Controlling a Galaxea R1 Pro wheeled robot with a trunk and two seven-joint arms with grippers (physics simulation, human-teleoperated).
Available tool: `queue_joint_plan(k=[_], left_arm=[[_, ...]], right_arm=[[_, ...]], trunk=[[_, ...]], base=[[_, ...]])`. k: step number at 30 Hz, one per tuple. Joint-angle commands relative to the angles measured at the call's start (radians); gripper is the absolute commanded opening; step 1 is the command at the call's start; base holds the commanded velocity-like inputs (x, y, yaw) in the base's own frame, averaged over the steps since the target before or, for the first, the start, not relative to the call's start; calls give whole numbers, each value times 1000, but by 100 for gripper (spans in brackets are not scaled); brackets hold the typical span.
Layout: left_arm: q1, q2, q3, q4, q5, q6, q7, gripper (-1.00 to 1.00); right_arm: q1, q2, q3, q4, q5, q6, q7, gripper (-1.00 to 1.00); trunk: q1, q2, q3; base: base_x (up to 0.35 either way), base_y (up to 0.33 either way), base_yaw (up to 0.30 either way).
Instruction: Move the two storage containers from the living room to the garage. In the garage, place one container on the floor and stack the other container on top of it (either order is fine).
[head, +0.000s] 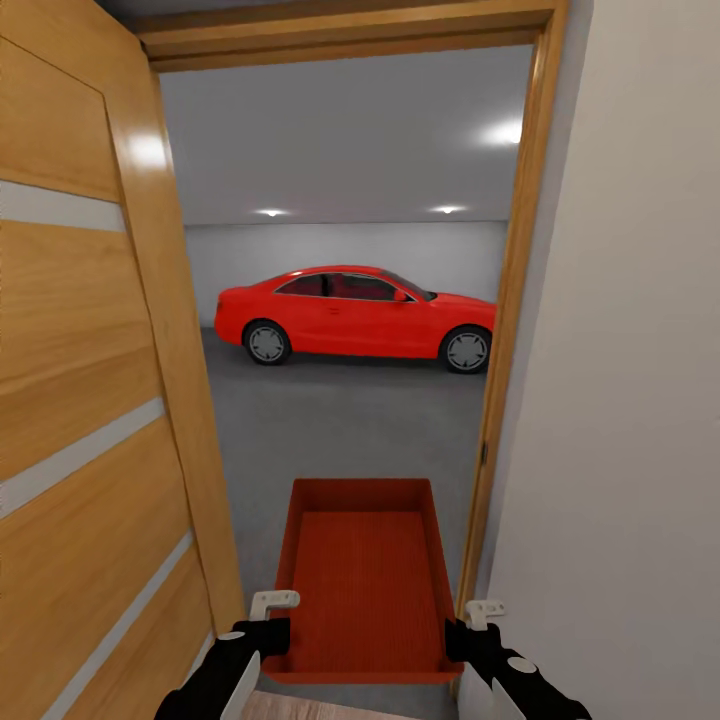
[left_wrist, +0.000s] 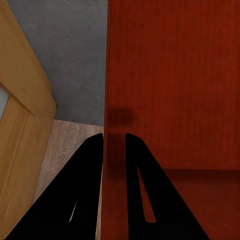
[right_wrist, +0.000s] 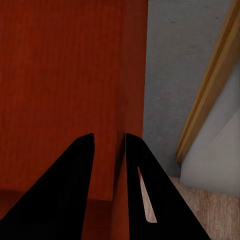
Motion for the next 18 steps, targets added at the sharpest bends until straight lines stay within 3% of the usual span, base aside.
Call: queue_joint_plan(k=[1, 4, 10, 18], left_arm=[[-1, 51, 18, -1, -10, 7, 5, -100], [-1, 52, 18, -1, -10, 8, 5, -100], [0, 52, 18, -1, -10, 8, 5, -100], [0, 52, 18, -1, -10, 6, 5, -100]], right_arm=[[0, -1, 34, -1, -8, -4, 10, -100], [0, -1, 34, -1, -8, -3, 10, -100], [0, -1, 35, -1, -8, -2, 10, -100], [0, -1, 35, -1, -8, -4, 10, -100]], trunk=[[0, -1, 0], [0, -1, 0], [0, -1, 0], [0, -1, 0]], base=[[0, 39, 0], [46, 178, -75], [76, 243, -247], [13, 36, -38]])
